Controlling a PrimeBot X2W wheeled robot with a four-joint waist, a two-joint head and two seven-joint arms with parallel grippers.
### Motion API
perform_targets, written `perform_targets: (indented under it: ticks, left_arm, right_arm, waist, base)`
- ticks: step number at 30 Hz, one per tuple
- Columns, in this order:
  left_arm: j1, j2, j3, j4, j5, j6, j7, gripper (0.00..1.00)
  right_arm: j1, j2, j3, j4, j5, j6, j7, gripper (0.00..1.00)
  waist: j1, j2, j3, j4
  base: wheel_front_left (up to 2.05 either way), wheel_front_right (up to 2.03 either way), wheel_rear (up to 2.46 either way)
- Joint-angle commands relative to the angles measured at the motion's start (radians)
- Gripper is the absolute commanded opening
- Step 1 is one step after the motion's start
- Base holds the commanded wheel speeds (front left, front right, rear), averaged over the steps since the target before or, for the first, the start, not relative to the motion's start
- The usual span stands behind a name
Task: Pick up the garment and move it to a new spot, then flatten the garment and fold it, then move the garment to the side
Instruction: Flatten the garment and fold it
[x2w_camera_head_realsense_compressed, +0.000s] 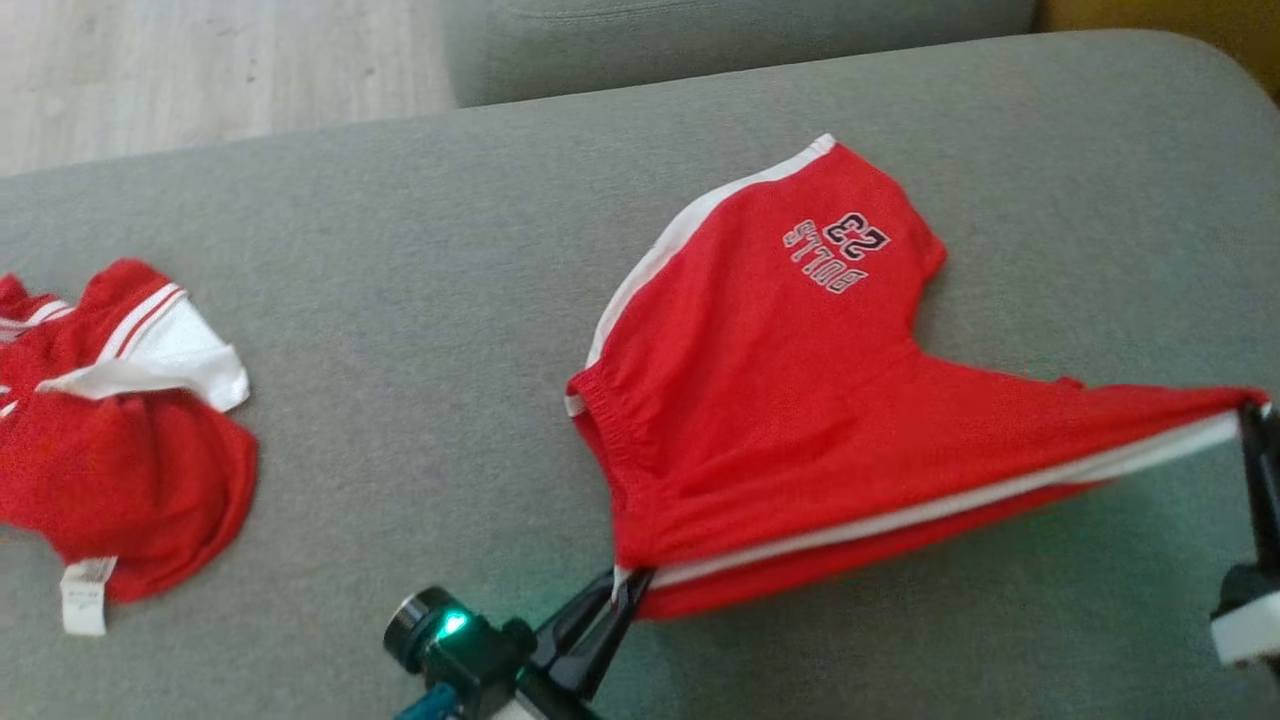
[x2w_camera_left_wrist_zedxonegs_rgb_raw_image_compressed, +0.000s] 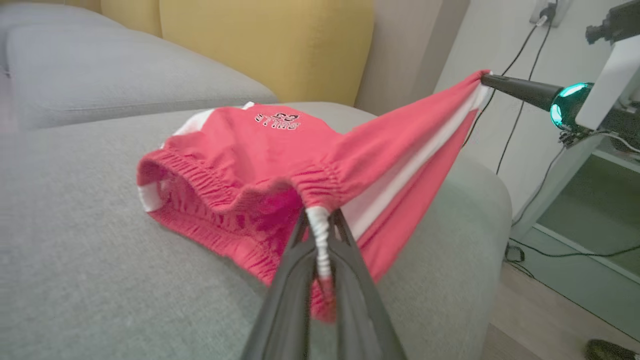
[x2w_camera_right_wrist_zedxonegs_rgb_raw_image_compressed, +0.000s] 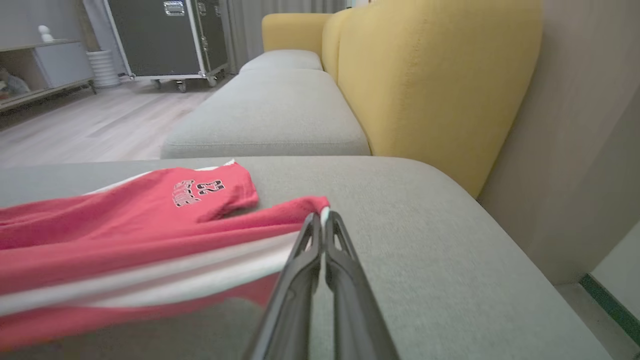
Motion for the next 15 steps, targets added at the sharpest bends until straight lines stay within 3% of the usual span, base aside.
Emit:
perform_targets:
  ticks: [1, 8, 15]
  left_arm:
    - [-0.039, -0.005, 0.052, -0.027, -0.006, 0.005, -0.005, 0.00]
    - [-0.178, -0.092, 0.074, 0.021, -0.093, 0.002, -0.003, 0.00]
    - [-0.363, -0.147, 0.065, 0.130, -0.219, 0.002, 0.035, 0.00]
  right_arm:
    - [-0.052, -0.031, -0.016, -0.045, -0.006, -0.001, 0.011, 0.00]
    - [-0.248, -0.056, 0.011, 0.035, -0.016, -0.001, 0.075, 0.00]
    - [-0.517, -0.126, 0.147, 0.236, 0.018, -0.001, 0.118, 0.00]
  waist:
    - [0.0002, -0.0001, 0.003, 0.018]
    - [0.0002, -0.0001, 0.043, 0.088]
    - [0.0002, -0.0001, 0.118, 0.149]
  base:
    - [0.00, 0.00, 0.00]
    - [0.00, 0.00, 0.00]
    - [0.00, 0.00, 0.00]
